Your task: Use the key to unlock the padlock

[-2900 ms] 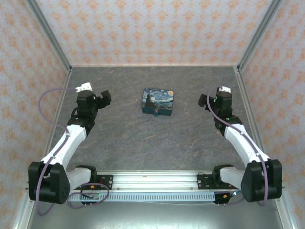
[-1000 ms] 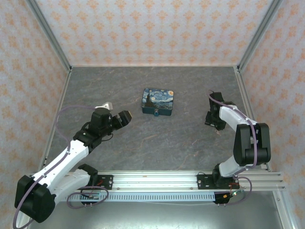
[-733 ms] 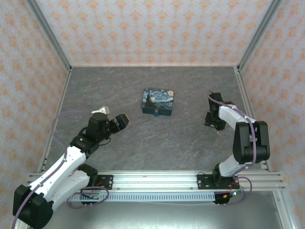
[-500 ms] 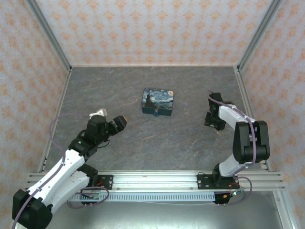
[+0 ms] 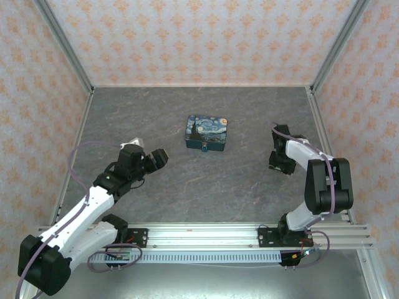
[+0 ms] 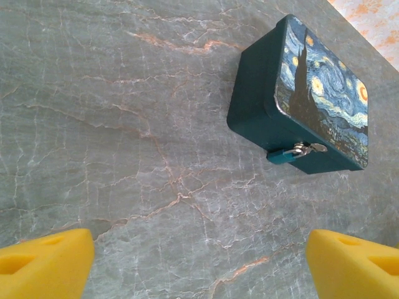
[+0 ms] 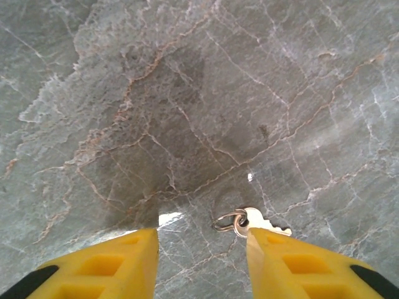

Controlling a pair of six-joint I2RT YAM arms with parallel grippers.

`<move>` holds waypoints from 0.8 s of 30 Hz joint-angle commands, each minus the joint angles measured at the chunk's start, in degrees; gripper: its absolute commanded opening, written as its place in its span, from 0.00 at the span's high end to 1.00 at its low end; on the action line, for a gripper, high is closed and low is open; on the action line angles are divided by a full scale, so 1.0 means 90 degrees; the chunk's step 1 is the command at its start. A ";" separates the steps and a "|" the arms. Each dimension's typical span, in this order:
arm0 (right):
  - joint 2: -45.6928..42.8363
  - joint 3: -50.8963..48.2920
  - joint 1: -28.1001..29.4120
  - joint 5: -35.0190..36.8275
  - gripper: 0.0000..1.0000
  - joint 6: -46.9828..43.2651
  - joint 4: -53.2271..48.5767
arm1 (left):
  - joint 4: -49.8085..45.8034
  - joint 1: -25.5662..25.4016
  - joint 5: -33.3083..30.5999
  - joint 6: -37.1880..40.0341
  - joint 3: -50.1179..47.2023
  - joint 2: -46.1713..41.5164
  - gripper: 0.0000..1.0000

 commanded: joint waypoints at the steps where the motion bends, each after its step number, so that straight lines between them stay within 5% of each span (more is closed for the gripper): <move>1: 0.0021 0.0027 -0.0029 0.0336 0.59 0.0114 -0.0301 | -0.0078 -0.0007 -0.0077 0.0282 0.0340 0.0060 0.11; 14: 0.0542 0.0367 -0.0030 0.0580 0.62 0.0150 -0.0469 | -0.0027 -0.0012 0.0087 0.0528 0.0684 0.0481 0.11; 24: 0.0829 0.0406 -0.0034 0.0503 0.76 0.0244 -0.0565 | 0.0131 -0.0007 0.0207 0.0533 0.0682 0.0697 0.11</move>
